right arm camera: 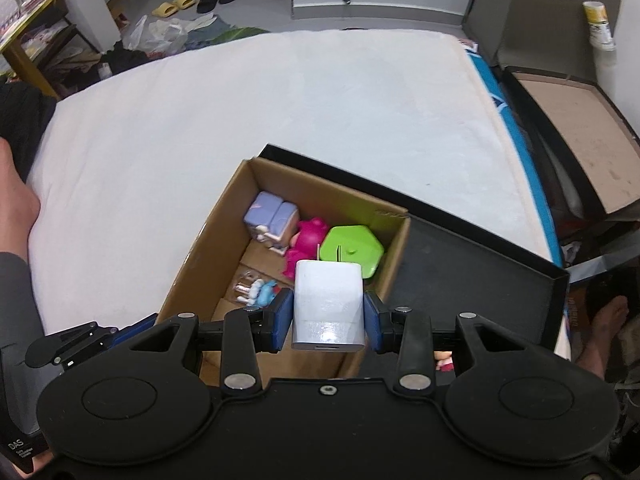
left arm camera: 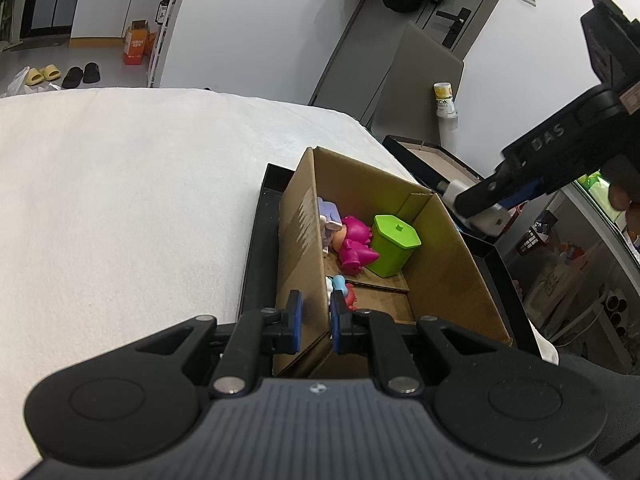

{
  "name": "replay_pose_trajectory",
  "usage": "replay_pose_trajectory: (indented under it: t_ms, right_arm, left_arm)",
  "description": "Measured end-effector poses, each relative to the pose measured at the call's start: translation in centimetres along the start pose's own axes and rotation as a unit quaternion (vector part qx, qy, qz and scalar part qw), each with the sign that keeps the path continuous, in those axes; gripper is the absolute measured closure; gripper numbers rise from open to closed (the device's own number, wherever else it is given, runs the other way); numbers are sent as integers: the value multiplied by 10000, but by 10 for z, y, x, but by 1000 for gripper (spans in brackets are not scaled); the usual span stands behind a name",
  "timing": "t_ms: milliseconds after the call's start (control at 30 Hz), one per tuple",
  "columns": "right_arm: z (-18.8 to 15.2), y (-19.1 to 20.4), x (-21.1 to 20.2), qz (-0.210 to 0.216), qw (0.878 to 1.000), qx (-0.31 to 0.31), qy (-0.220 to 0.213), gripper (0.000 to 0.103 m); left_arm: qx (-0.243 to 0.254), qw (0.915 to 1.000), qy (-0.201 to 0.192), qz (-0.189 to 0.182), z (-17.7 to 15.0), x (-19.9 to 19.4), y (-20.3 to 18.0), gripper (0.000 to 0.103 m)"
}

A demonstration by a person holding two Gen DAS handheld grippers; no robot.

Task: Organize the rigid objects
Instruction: 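Lift the white card with the right gripper and carry it toward the box, then open the right gripper to drop the white card into the box, then move the right gripper back over the tray to the girl doll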

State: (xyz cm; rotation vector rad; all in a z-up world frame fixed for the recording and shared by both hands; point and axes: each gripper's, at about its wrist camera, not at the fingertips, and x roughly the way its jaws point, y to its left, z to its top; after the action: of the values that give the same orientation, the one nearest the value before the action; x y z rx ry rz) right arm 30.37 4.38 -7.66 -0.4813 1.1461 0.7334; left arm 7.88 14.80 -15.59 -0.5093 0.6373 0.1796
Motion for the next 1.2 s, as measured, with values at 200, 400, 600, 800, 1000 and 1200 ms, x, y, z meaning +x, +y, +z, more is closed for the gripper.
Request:
replay_pose_trajectory:
  t_ms: [200,400,600,800,1000,1200]
  right_arm:
    - [-4,10,18,-6,9999,-42,138,66]
    - [-9,20,36,-82,9996,-100,233,66]
    - [-12,26,46,-221,9992,-232,232,64]
    - [-16,23,54,-209,9991,-183,330,57]
    - [-19,16,46,-144,9994,-149,288,55]
    - [-21,6,34,-99,9998,-54,177,54]
  left_arm:
    - [-10,10000,3,-9,0,0,1,90]
    - [-12,10000,4,-11,0,0,1,90]
    - [-10,10000,4,-10,0,0,1,90]
    - [46,10000,14,-5,0,1,-1,89]
    - [19,10000,20,-14,0,2,0,89]
    - [37,10000,19,-5,0,2,1,89]
